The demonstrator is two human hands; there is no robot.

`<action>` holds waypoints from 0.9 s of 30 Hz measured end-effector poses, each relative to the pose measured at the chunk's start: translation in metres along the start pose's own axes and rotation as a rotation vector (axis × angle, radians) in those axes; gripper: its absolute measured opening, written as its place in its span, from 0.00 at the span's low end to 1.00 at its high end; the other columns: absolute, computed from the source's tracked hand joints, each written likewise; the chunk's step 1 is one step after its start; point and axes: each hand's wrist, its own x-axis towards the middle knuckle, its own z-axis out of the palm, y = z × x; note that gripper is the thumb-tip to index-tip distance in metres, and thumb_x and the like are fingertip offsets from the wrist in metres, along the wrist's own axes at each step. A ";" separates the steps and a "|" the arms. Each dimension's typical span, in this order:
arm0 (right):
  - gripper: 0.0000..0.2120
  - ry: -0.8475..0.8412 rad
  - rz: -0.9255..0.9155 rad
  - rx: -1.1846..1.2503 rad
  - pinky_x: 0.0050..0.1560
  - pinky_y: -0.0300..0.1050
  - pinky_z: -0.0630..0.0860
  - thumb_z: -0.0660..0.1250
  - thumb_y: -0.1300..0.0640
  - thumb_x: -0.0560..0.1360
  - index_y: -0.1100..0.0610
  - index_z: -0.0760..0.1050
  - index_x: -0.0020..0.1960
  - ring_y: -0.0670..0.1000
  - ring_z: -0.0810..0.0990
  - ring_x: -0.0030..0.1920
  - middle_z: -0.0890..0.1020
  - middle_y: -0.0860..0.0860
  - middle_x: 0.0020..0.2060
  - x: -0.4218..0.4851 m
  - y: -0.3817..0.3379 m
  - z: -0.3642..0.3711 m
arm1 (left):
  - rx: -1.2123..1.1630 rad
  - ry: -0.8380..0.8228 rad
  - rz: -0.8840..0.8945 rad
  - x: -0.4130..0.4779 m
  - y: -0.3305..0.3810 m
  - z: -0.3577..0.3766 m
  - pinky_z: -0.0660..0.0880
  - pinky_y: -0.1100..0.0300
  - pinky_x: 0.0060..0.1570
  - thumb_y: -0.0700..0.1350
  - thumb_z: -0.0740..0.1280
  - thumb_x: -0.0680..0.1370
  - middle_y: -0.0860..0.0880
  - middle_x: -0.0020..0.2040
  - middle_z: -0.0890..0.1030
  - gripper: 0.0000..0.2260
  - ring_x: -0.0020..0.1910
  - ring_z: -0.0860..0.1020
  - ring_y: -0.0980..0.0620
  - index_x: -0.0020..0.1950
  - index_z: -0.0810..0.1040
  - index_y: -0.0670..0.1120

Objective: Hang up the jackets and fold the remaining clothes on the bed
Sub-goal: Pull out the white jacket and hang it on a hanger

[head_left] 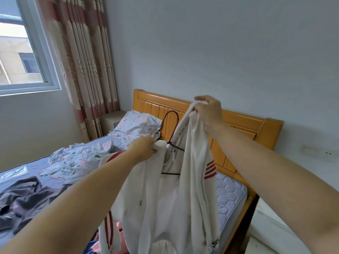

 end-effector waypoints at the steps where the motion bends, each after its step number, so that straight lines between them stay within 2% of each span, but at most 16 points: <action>1: 0.12 0.021 -0.084 0.008 0.33 0.26 0.70 0.61 0.67 0.73 0.57 0.79 0.52 0.40 0.74 0.38 0.78 0.46 0.42 -0.005 -0.006 0.001 | -0.091 0.047 -0.021 0.000 0.002 -0.003 0.67 0.58 0.39 0.44 0.66 0.75 0.49 0.39 0.77 0.03 0.43 0.74 0.48 0.43 0.77 0.47; 2: 0.10 -0.057 -0.176 -0.089 0.34 0.25 0.68 0.60 0.65 0.75 0.59 0.79 0.50 0.38 0.73 0.37 0.76 0.43 0.38 -0.011 -0.008 0.000 | -0.215 0.110 -0.053 0.000 0.002 -0.006 0.65 0.59 0.36 0.43 0.66 0.75 0.51 0.35 0.75 0.07 0.39 0.73 0.49 0.37 0.74 0.49; 3: 0.09 -0.225 -0.233 -0.255 0.34 0.26 0.68 0.60 0.62 0.77 0.61 0.79 0.47 0.38 0.72 0.34 0.75 0.43 0.35 -0.019 -0.007 -0.003 | -0.330 0.172 -0.074 0.000 0.001 -0.011 0.64 0.60 0.33 0.41 0.67 0.74 0.53 0.31 0.72 0.12 0.36 0.71 0.50 0.32 0.71 0.52; 5: 0.13 -0.512 -0.227 -0.534 0.34 0.34 0.72 0.58 0.57 0.80 0.60 0.80 0.52 0.45 0.76 0.32 0.78 0.47 0.34 -0.029 0.010 -0.014 | -0.506 0.261 -0.090 -0.002 0.000 -0.023 0.63 0.62 0.29 0.39 0.68 0.73 0.55 0.27 0.69 0.17 0.31 0.68 0.54 0.28 0.68 0.52; 6: 0.13 -0.484 -0.239 -0.574 0.38 0.39 0.75 0.57 0.56 0.81 0.56 0.78 0.58 0.49 0.79 0.36 0.81 0.49 0.37 -0.028 0.014 -0.021 | -0.546 0.277 -0.086 -0.004 0.001 -0.028 0.62 0.65 0.28 0.37 0.68 0.73 0.55 0.26 0.69 0.18 0.30 0.67 0.55 0.27 0.68 0.52; 7: 0.14 -0.329 -0.295 -0.580 0.44 0.44 0.76 0.57 0.56 0.80 0.55 0.76 0.63 0.52 0.80 0.41 0.82 0.52 0.41 -0.021 0.021 -0.028 | -0.557 0.280 -0.073 -0.006 0.003 -0.034 0.62 0.68 0.28 0.37 0.68 0.73 0.56 0.26 0.69 0.18 0.29 0.67 0.56 0.27 0.68 0.52; 8: 0.15 -0.198 -0.354 -0.579 0.50 0.46 0.75 0.57 0.56 0.80 0.55 0.74 0.65 0.53 0.80 0.47 0.82 0.54 0.47 -0.015 0.024 -0.034 | -0.554 0.269 -0.058 -0.006 0.004 -0.037 0.62 0.68 0.29 0.37 0.68 0.73 0.56 0.26 0.69 0.18 0.29 0.67 0.57 0.27 0.69 0.52; 9: 0.16 -0.177 -0.391 -0.618 0.56 0.46 0.72 0.58 0.56 0.80 0.56 0.74 0.66 0.53 0.78 0.54 0.80 0.55 0.53 -0.009 0.026 -0.037 | -0.544 0.255 -0.040 -0.007 0.006 -0.039 0.64 0.66 0.31 0.38 0.68 0.73 0.55 0.27 0.70 0.16 0.31 0.68 0.56 0.28 0.70 0.52; 11: 0.17 -0.464 -0.298 -0.750 0.62 0.46 0.69 0.60 0.51 0.80 0.57 0.73 0.66 0.52 0.73 0.62 0.76 0.53 0.61 -0.003 0.027 -0.040 | -0.526 0.225 -0.011 -0.005 0.008 -0.038 0.67 0.60 0.35 0.39 0.69 0.73 0.53 0.30 0.73 0.10 0.33 0.70 0.53 0.32 0.75 0.47; 13: 0.16 -0.801 -0.074 -0.889 0.53 0.44 0.73 0.61 0.48 0.79 0.56 0.76 0.61 0.51 0.77 0.54 0.79 0.52 0.57 -0.007 0.036 -0.038 | -0.515 0.212 -0.007 -0.004 0.011 -0.035 0.69 0.58 0.38 0.41 0.69 0.73 0.51 0.32 0.76 0.05 0.35 0.72 0.52 0.37 0.79 0.44; 14: 0.14 -0.871 -0.011 -0.938 0.47 0.44 0.74 0.63 0.49 0.78 0.57 0.78 0.56 0.51 0.78 0.47 0.81 0.53 0.53 -0.011 0.043 -0.038 | -0.508 0.211 -0.002 -0.004 0.013 -0.033 0.68 0.59 0.37 0.41 0.70 0.73 0.51 0.33 0.76 0.05 0.35 0.72 0.53 0.37 0.78 0.44; 17: 0.11 -0.726 -0.027 -0.949 0.36 0.43 0.68 0.64 0.55 0.76 0.61 0.80 0.46 0.50 0.73 0.36 0.82 0.58 0.43 -0.022 0.065 -0.030 | -0.514 0.205 -0.001 -0.009 0.016 -0.029 0.65 0.63 0.35 0.40 0.69 0.74 0.53 0.33 0.74 0.09 0.35 0.71 0.54 0.36 0.75 0.50; 20: 0.10 -0.416 -0.114 -0.937 0.32 0.40 0.65 0.63 0.54 0.77 0.57 0.79 0.43 0.50 0.76 0.37 0.82 0.53 0.39 -0.026 0.074 -0.030 | -0.272 0.192 -0.038 -0.005 0.005 -0.033 0.65 0.61 0.37 0.41 0.66 0.76 0.48 0.41 0.80 0.05 0.41 0.75 0.49 0.44 0.81 0.46; 22: 0.07 -0.258 -0.123 -0.915 0.35 0.41 0.68 0.64 0.55 0.76 0.55 0.80 0.45 0.51 0.77 0.40 0.82 0.51 0.41 -0.022 0.074 -0.038 | -0.057 0.188 -0.134 -0.002 -0.006 -0.045 0.67 0.60 0.41 0.42 0.61 0.78 0.45 0.51 0.82 0.10 0.48 0.77 0.46 0.53 0.82 0.45; 24: 0.06 -0.130 -0.118 -0.850 0.41 0.43 0.70 0.65 0.58 0.73 0.53 0.80 0.46 0.52 0.77 0.43 0.81 0.48 0.42 -0.015 0.071 -0.046 | -0.052 0.302 -0.253 -0.002 -0.016 -0.055 0.69 0.58 0.43 0.42 0.61 0.78 0.46 0.54 0.81 0.12 0.52 0.77 0.45 0.55 0.82 0.47; 27: 0.08 -0.004 -0.164 -0.767 0.41 0.42 0.68 0.65 0.61 0.70 0.50 0.78 0.45 0.52 0.75 0.42 0.78 0.47 0.39 -0.010 0.058 -0.052 | -0.249 0.595 -0.311 -0.011 -0.011 -0.056 0.66 0.60 0.44 0.38 0.62 0.76 0.45 0.51 0.81 0.10 0.50 0.77 0.44 0.51 0.83 0.43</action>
